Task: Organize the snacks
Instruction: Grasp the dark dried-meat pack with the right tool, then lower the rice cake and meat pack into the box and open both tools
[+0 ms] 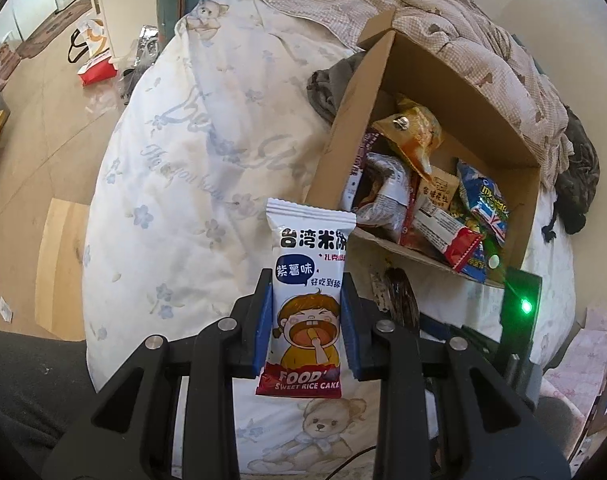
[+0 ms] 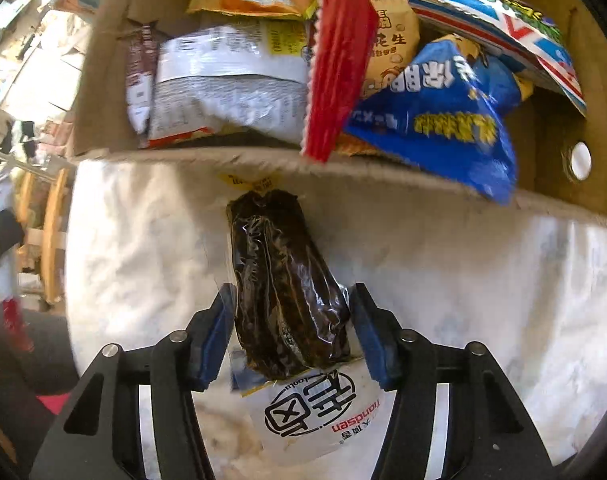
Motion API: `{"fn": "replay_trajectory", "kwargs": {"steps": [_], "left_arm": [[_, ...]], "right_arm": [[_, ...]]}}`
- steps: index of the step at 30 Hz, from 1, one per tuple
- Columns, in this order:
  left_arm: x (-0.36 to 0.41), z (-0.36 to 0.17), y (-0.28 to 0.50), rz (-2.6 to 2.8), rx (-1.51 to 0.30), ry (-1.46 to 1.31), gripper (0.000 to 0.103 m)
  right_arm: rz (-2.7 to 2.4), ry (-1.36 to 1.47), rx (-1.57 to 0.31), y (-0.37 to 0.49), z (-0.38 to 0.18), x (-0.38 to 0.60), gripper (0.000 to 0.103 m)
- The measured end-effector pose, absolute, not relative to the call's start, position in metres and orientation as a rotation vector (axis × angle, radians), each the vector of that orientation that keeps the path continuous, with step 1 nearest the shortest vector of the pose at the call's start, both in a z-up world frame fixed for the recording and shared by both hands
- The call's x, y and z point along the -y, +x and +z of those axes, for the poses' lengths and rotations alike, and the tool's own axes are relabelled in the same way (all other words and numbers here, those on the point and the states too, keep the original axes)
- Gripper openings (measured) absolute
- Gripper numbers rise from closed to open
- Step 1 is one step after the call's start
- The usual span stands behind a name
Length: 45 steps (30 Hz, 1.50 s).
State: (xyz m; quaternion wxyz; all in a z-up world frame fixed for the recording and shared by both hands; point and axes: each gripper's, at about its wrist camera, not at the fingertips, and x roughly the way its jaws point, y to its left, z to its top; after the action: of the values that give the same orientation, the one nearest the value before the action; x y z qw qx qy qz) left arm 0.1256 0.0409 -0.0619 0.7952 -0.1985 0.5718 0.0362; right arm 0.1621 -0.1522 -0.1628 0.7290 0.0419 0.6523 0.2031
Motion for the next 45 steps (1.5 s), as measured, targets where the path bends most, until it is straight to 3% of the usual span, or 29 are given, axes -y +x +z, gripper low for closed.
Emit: {"fn": "replay_trajectory", "kwargs": {"steps": [14, 23, 31, 45], "left_arm": [[-0.043, -0.074, 0.122, 0.122, -1.249, -0.388, 0.027], [-0.034, -0.073, 0.118, 0.146, -1.209, -0.307, 0.026], [-0.027, -0.055, 0.122, 0.156, -1.119, -0.238, 0.026], [0.005, -0.024, 0.192, 0.038, -1.08, -0.106, 0.027]], "right_arm": [[0.556, 0.211, -1.373, 0.119, -0.107, 0.168, 0.059], [0.539, 0.569, -1.065, 0.127, -0.05, 0.227, 0.06], [0.466, 0.781, -1.044, 0.167, -0.059, 0.26, 0.061], [0.417, 0.724, -1.059, 0.214, -0.063, 0.265, 0.062]]}}
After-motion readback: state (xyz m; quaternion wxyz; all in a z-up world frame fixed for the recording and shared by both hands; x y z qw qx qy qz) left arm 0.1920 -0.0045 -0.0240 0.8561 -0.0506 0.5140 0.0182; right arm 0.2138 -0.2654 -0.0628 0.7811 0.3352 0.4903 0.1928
